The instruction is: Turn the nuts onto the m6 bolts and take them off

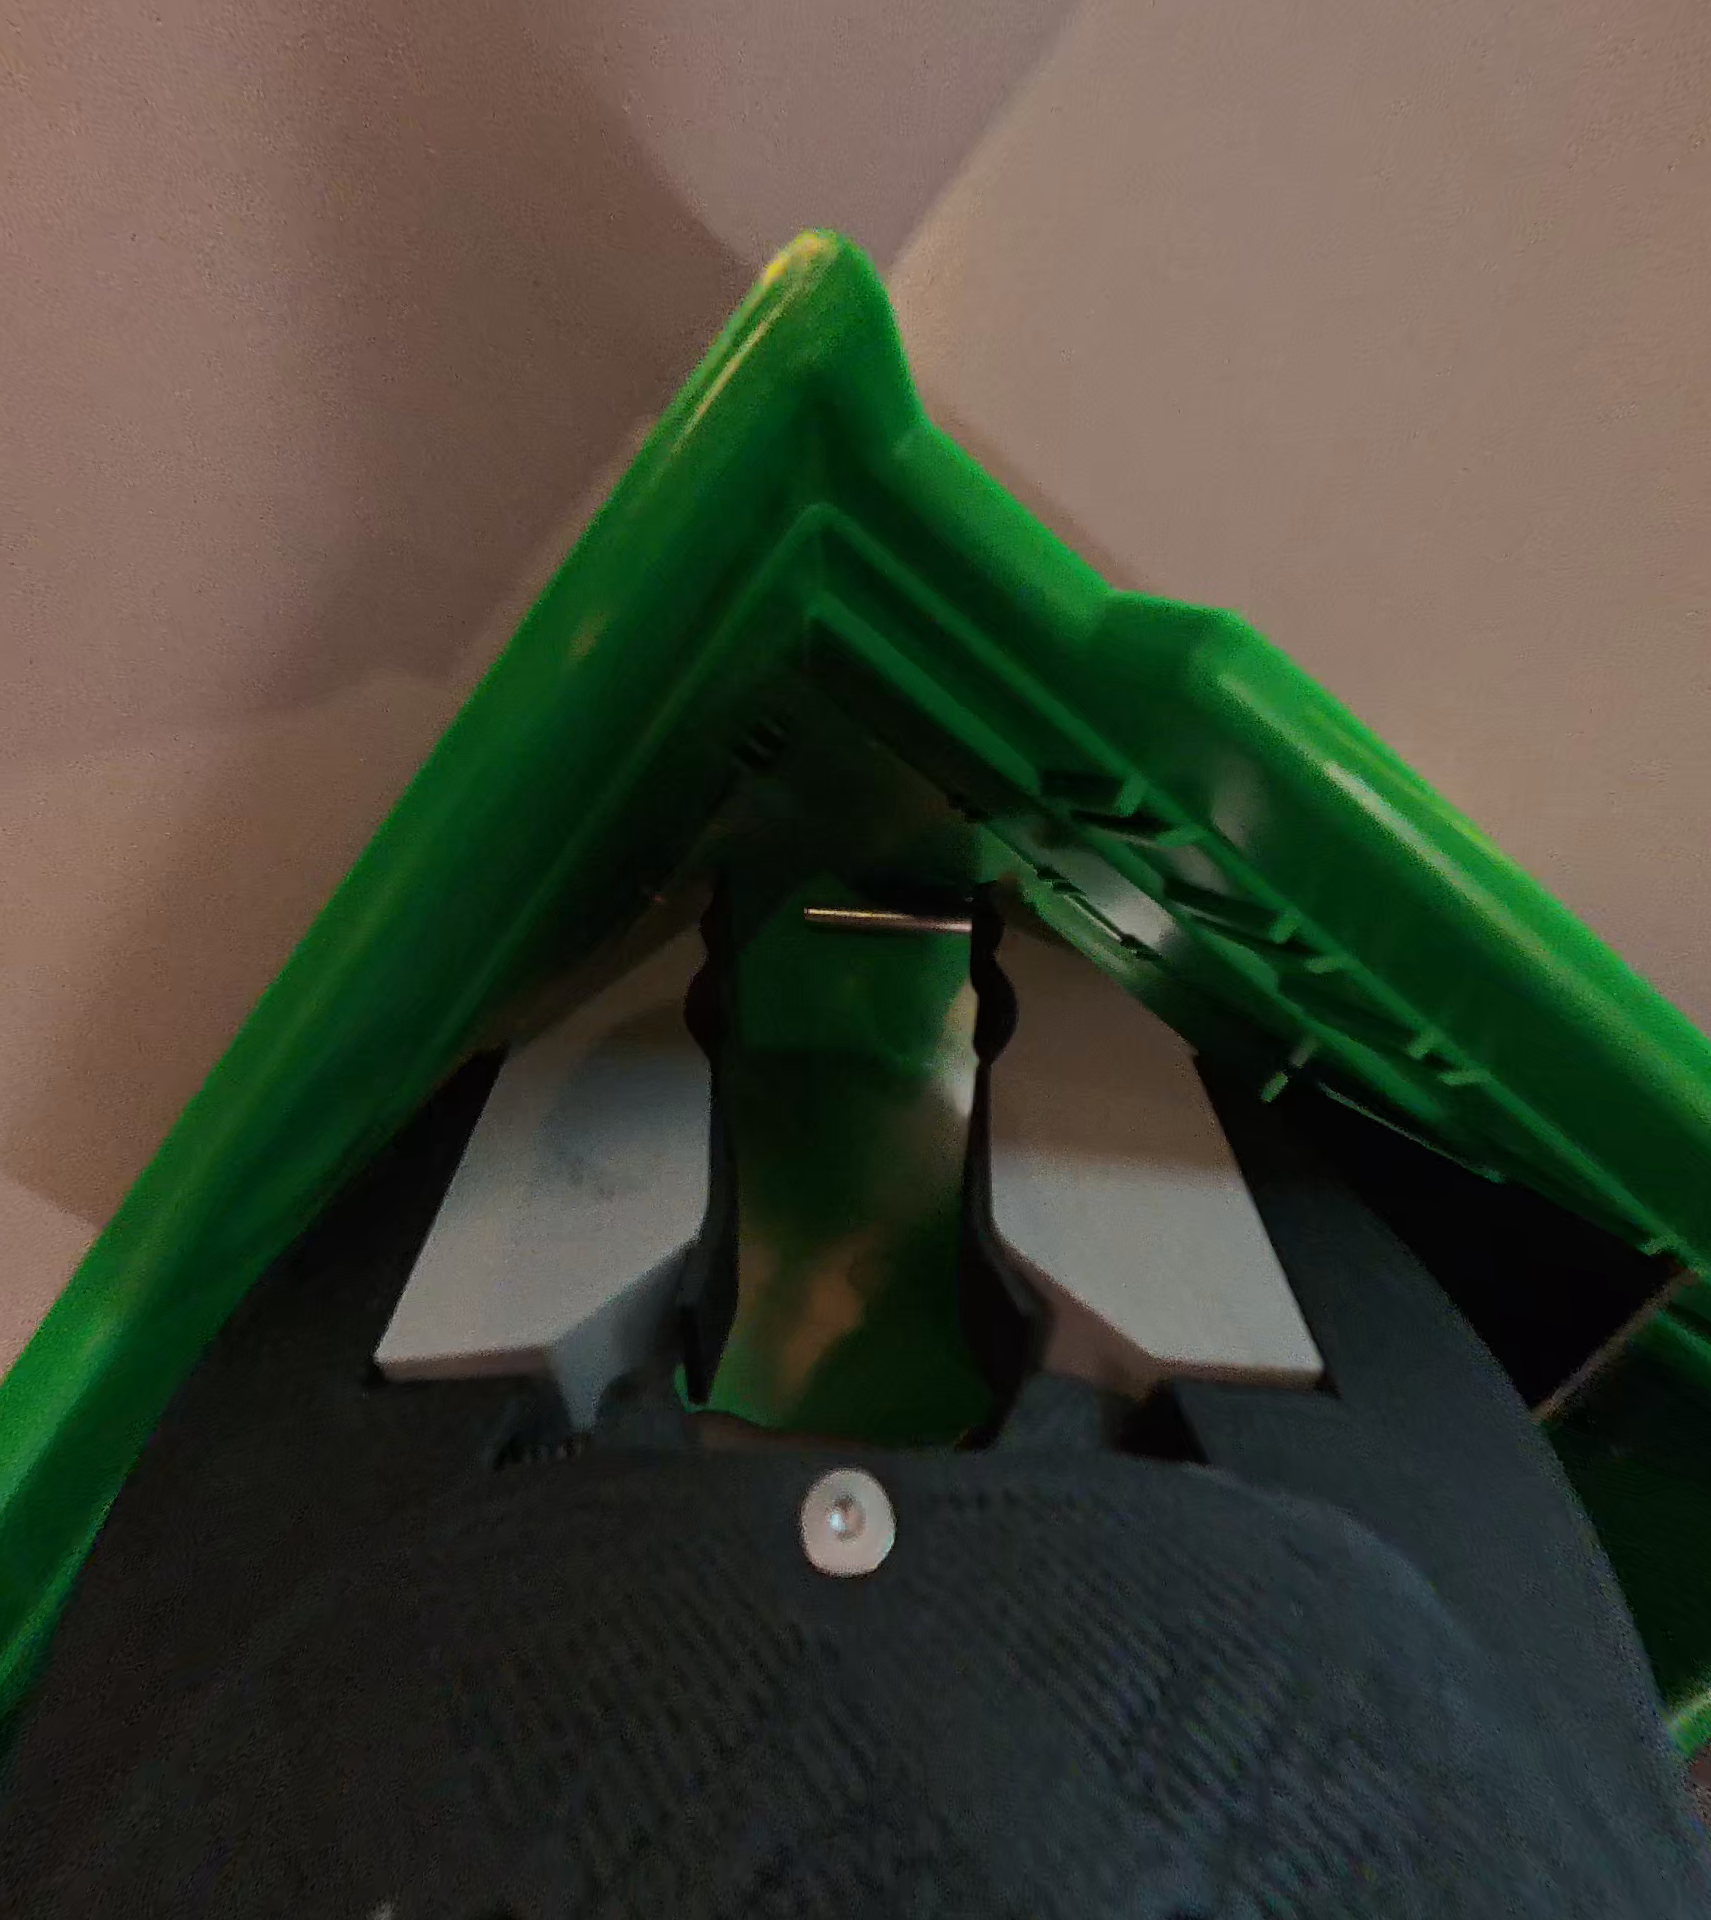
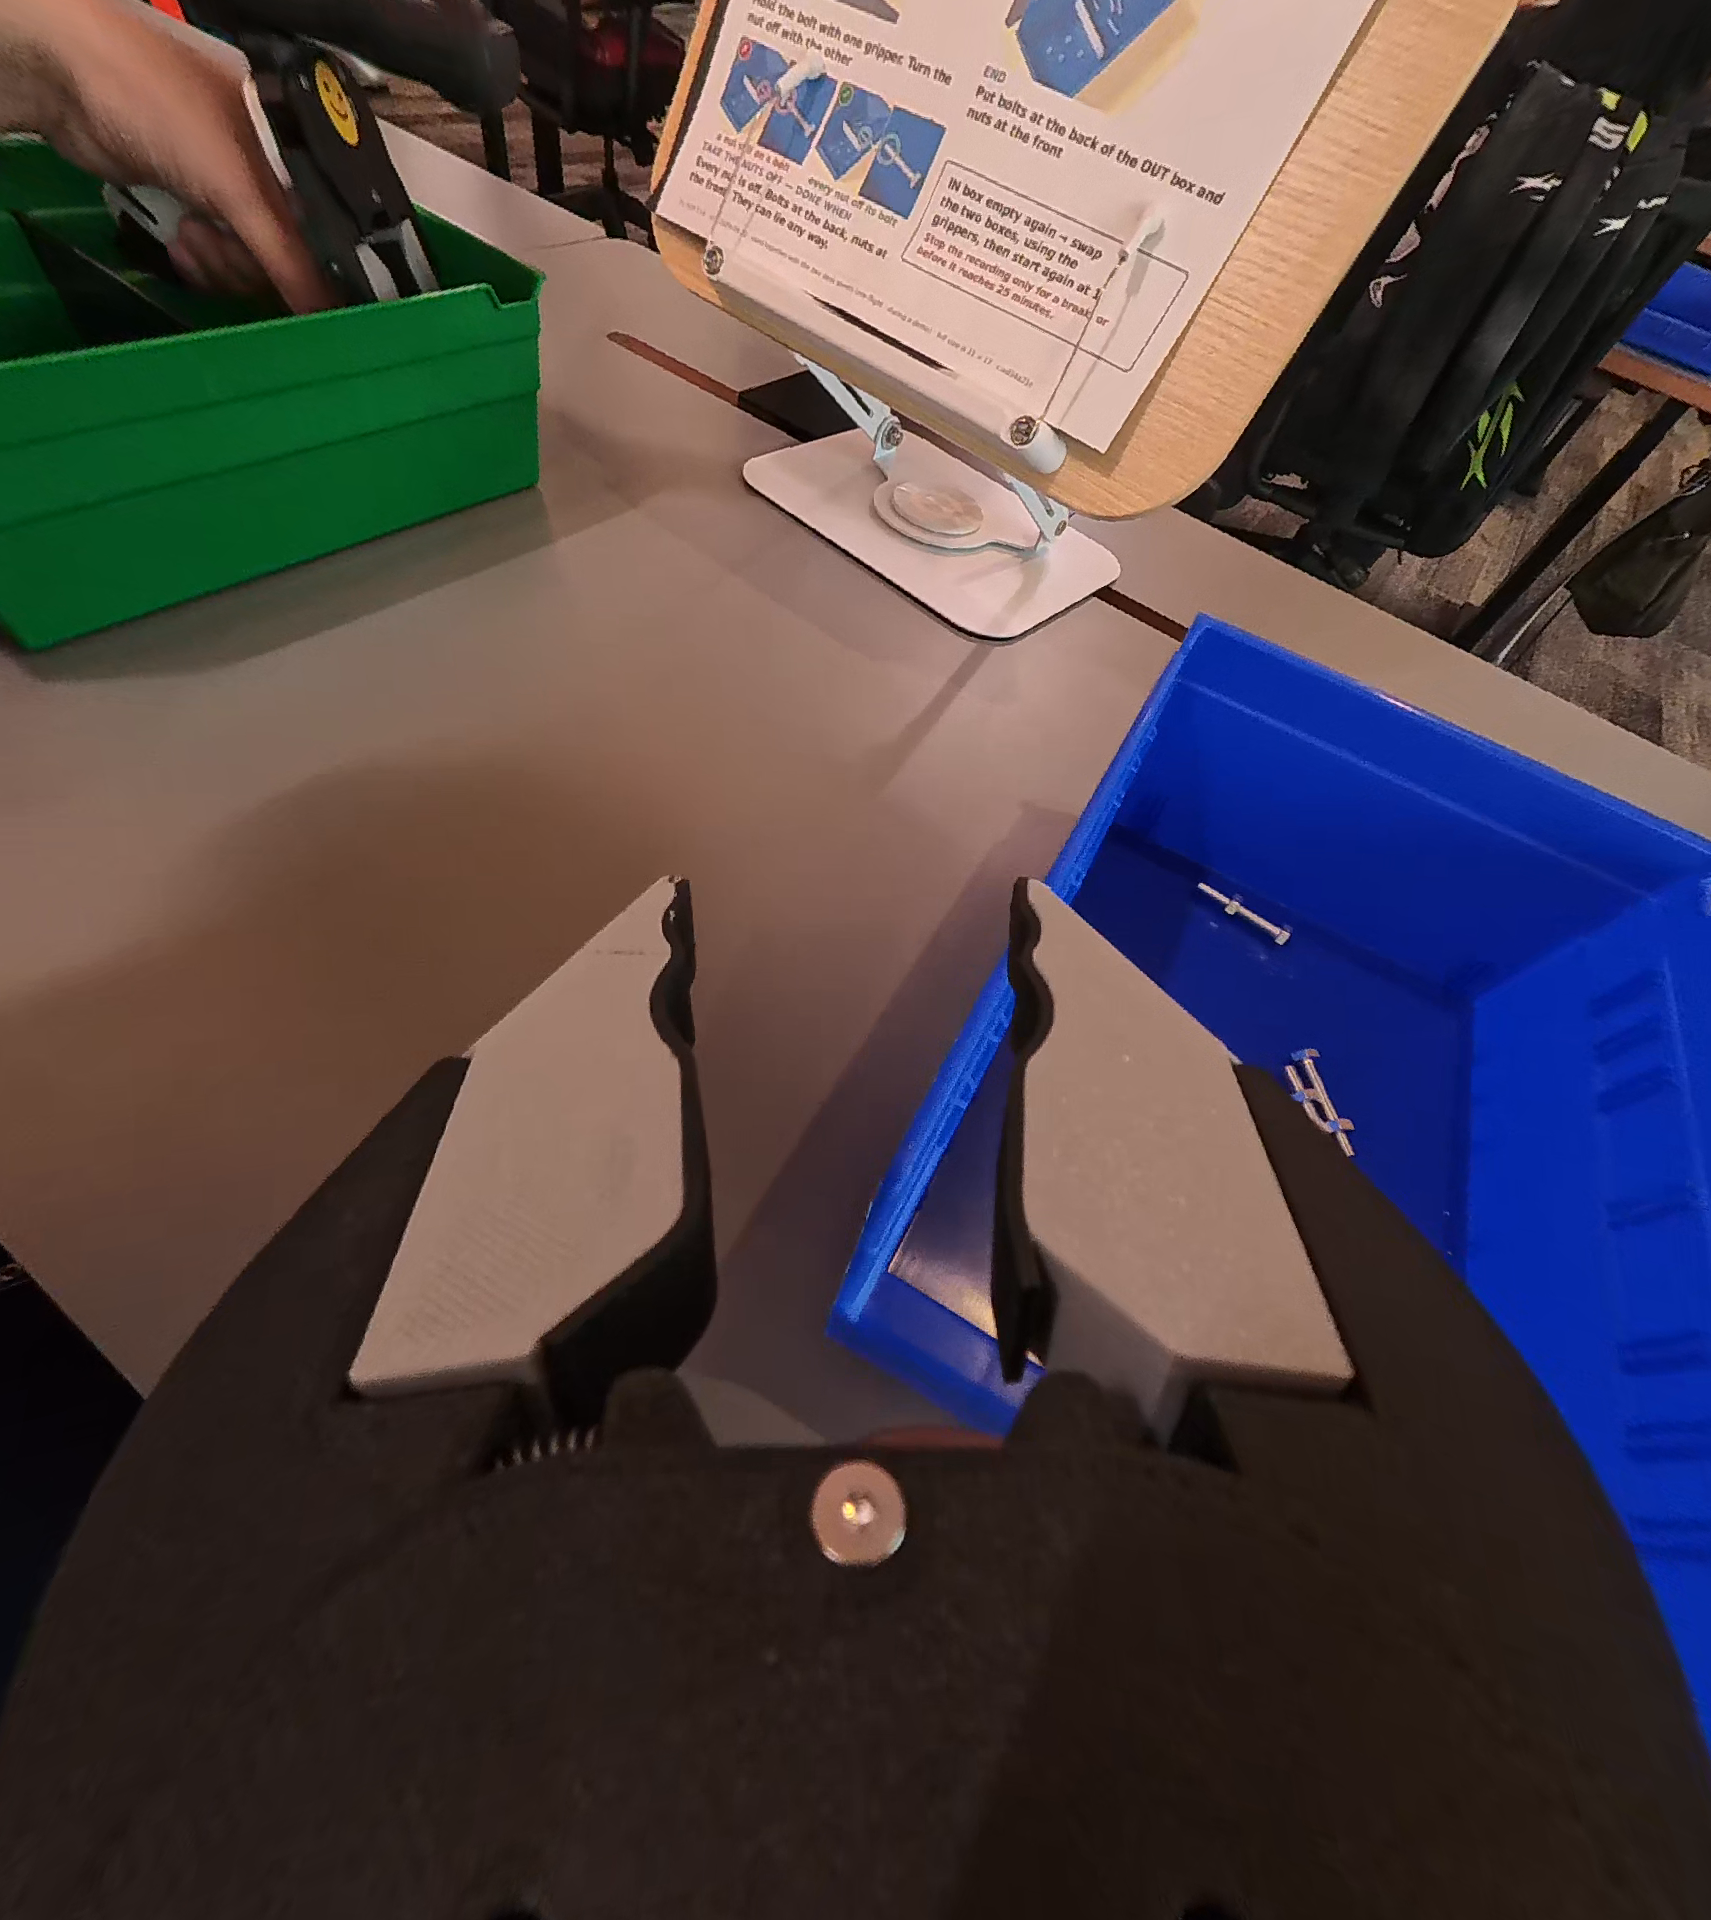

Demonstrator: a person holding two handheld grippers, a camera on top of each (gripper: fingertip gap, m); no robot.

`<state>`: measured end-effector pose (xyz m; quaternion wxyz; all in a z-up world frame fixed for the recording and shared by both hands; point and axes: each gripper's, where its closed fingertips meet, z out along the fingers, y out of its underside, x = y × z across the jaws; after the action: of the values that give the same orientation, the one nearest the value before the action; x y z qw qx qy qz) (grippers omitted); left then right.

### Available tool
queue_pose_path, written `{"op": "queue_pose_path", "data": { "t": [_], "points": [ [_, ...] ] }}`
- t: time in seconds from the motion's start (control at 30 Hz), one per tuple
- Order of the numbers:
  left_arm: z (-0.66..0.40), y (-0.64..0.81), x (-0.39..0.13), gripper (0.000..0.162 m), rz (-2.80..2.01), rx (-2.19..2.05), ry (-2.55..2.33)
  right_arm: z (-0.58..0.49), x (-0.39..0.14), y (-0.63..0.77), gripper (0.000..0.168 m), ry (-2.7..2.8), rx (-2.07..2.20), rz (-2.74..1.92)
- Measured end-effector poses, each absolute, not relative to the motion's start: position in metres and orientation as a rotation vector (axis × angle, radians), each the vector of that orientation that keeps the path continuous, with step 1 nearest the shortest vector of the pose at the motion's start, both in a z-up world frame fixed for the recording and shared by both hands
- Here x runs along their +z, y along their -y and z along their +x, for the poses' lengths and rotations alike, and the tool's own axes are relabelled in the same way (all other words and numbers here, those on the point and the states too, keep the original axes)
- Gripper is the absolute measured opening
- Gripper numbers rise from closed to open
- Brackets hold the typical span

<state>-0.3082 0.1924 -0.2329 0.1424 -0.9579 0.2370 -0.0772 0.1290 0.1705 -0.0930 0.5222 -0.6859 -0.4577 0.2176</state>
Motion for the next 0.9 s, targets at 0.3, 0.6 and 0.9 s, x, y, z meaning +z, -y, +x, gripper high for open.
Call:
{"op": "queue_pose_path", "data": {
  "t": [0.3, 0.6, 0.9],
  "points": [
    [-0.311, -0.191, -0.231, 0.053, -2.786, -0.211, -0.643, 0.127, -0.095, -0.170, 0.058, 1.104, 0.516, -1.643],
    [-0.306, -0.180, -0.231, 0.053, -2.838, -0.287, -0.670, 0.130, -0.096, -0.169, 0.058, 1.105, 0.519, -1.642],
    [-0.301, -0.178, -0.231, 0.053, -2.864, -0.291, -0.706, 0.131, -0.095, -0.167, 0.057, 1.102, 0.520, -1.638]
  ]
}}
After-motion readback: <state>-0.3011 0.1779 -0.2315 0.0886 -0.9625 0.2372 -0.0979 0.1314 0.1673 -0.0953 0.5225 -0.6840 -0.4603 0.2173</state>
